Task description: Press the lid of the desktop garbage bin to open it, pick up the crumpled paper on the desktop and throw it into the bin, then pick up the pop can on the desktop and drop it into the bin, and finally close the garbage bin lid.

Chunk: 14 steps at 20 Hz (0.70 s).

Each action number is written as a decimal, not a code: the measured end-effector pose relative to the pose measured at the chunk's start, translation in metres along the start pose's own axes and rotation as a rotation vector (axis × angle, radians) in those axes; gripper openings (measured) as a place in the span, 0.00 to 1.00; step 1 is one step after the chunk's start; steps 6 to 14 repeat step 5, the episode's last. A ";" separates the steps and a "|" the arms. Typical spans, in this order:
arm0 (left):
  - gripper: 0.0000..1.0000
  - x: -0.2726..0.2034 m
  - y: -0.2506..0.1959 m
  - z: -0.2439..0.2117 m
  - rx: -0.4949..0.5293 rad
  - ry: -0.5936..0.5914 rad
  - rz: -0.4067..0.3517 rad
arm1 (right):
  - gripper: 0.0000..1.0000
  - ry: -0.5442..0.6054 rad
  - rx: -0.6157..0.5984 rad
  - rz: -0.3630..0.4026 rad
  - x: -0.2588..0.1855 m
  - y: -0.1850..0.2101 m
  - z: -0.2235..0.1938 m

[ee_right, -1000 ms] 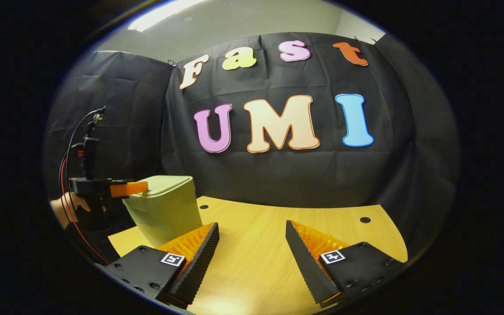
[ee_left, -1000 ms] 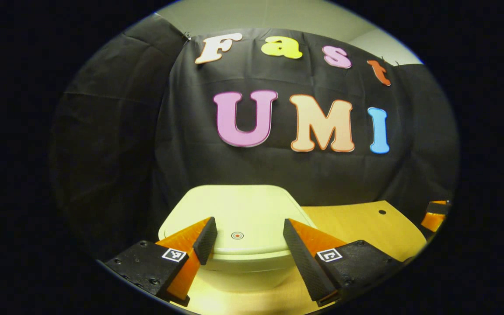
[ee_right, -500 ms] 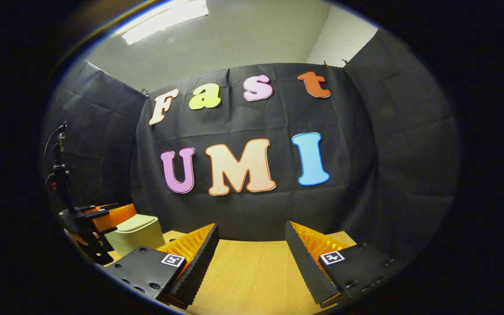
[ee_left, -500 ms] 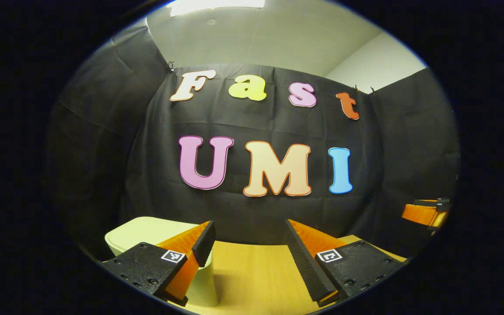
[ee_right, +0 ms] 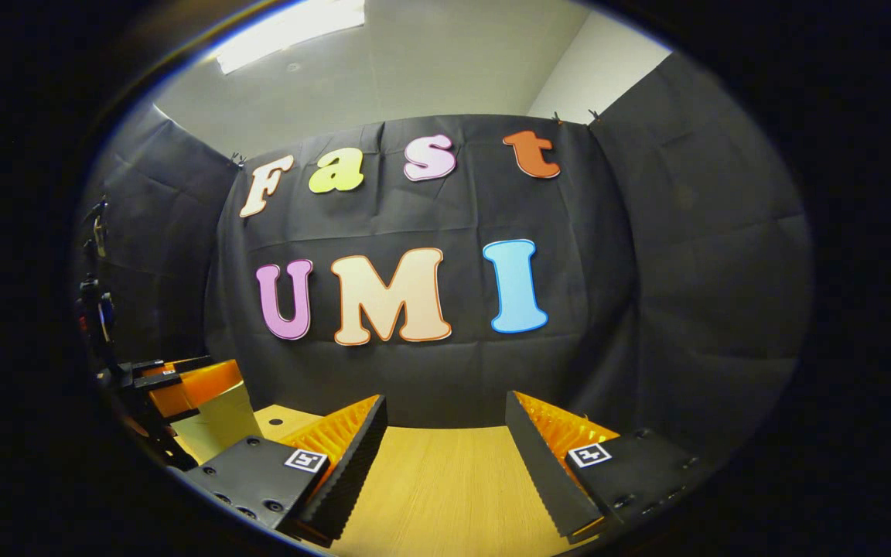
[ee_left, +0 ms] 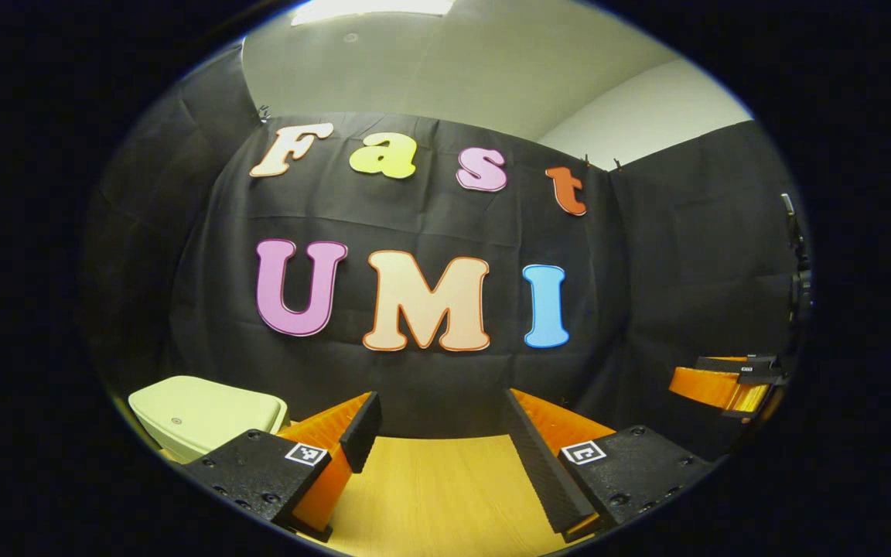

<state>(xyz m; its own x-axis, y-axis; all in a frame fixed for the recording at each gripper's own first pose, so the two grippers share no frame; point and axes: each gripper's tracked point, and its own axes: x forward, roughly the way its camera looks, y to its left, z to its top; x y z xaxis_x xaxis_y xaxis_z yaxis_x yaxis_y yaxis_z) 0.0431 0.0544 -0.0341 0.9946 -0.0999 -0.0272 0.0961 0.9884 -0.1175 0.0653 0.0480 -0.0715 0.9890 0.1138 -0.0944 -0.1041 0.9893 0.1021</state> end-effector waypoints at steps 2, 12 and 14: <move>0.94 0.004 -0.002 -0.001 -0.002 0.002 -0.002 | 0.96 -0.008 0.006 -0.005 0.004 -0.003 0.004; 0.93 0.007 -0.007 -0.007 0.003 0.025 -0.010 | 0.96 -0.018 -0.005 -0.009 0.004 -0.008 0.006; 0.93 0.007 -0.007 -0.007 0.003 0.025 -0.010 | 0.96 -0.018 -0.005 -0.009 0.004 -0.008 0.006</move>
